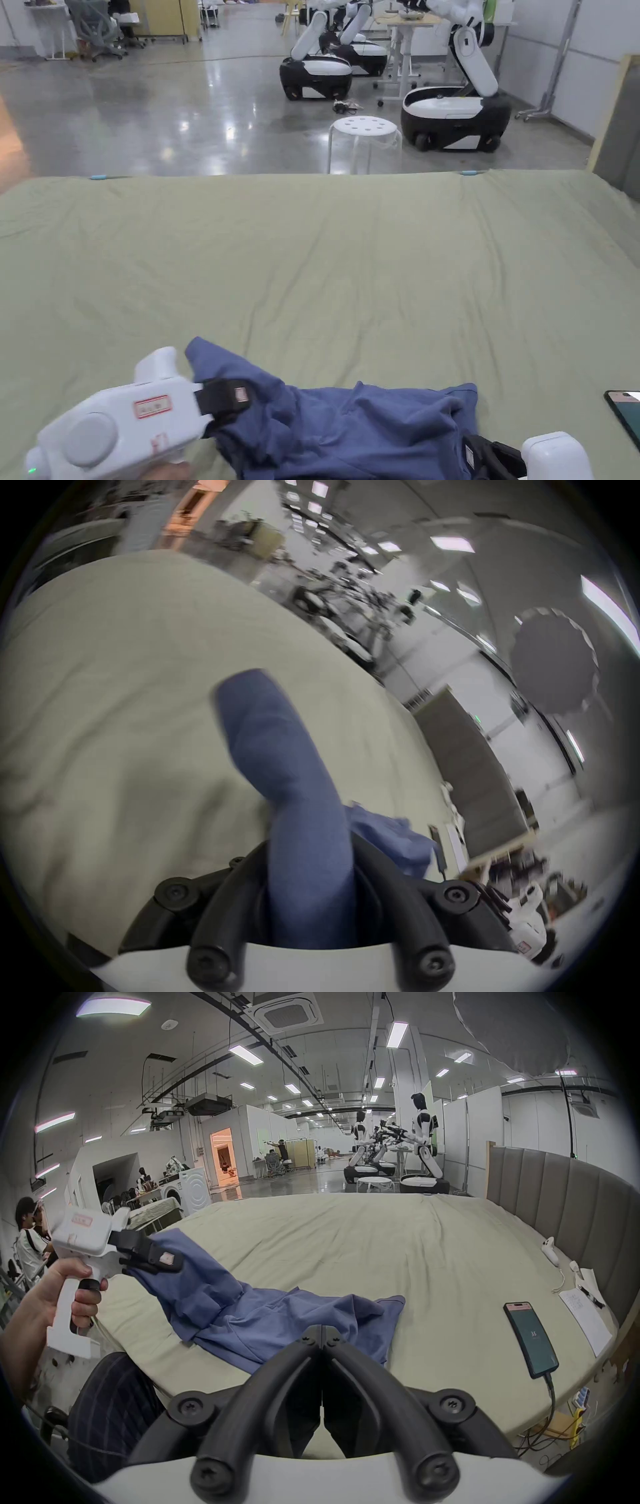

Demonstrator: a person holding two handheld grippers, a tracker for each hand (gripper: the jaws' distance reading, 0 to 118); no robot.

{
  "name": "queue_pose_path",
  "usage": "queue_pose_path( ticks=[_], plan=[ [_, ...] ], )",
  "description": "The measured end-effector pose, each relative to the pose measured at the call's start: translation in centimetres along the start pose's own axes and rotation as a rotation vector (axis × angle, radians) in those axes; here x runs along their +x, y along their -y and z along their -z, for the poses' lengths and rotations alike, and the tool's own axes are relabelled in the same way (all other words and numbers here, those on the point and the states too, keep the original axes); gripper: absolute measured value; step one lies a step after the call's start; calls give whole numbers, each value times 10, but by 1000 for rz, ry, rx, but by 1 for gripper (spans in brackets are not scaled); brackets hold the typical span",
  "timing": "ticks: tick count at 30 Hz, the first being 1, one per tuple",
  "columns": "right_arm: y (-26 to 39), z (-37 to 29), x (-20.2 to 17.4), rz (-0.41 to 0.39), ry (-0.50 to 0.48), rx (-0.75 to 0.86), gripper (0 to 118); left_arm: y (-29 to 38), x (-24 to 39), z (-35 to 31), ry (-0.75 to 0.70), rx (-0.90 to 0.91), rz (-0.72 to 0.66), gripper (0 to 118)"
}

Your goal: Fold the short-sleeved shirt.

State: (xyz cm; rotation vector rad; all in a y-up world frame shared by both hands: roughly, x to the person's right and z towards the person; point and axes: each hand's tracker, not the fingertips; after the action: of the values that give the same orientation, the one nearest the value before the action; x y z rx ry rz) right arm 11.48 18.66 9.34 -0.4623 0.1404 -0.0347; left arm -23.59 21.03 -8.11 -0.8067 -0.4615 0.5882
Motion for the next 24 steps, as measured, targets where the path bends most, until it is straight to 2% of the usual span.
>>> queue_pose_path(
  ticks=[3, 6, 8, 10, 12, 14, 15, 16, 18, 20, 24],
  plan=[
    [3, -6, 5, -4, 35, 3, 1, 27, 68, 44, 48, -64, 117, 8],
    [7, -14, 16, 17, 62, 2, 1, 55, 118, 99, 31, -126, 212, 8],
    [12, -21, 25, 42, 76, -2, 1, 75, 135, 136, 30, -193, 223, 8],
    [16, -27, 32, 56, 94, -3, 1, 92, 143, 164, -31, -253, 262, 8],
    [18, -32, 39, 72, 107, -3, 1, 112, 142, 186, -119, -286, 402, 8],
    [19, -36, 43, 84, 105, 4, 1, 123, 138, 188, -98, -291, 504, 16],
    [19, -37, 45, 89, 97, 8, 1, 125, 139, 182, -58, -276, 533, 31],
    [20, -38, 46, 93, 86, 14, 1, 121, 143, 173, -4, -277, 518, 43],
    [20, -37, 47, 95, 78, 17, 1, 109, 151, 154, 16, -264, 458, 65],
    [21, -35, 48, 95, 76, 13, 1, 95, 156, 120, 87, -164, 425, 65],
    [24, -36, 53, 112, 82, 13, 1, 63, 139, 72, 97, -8, 309, 64]
  ],
)
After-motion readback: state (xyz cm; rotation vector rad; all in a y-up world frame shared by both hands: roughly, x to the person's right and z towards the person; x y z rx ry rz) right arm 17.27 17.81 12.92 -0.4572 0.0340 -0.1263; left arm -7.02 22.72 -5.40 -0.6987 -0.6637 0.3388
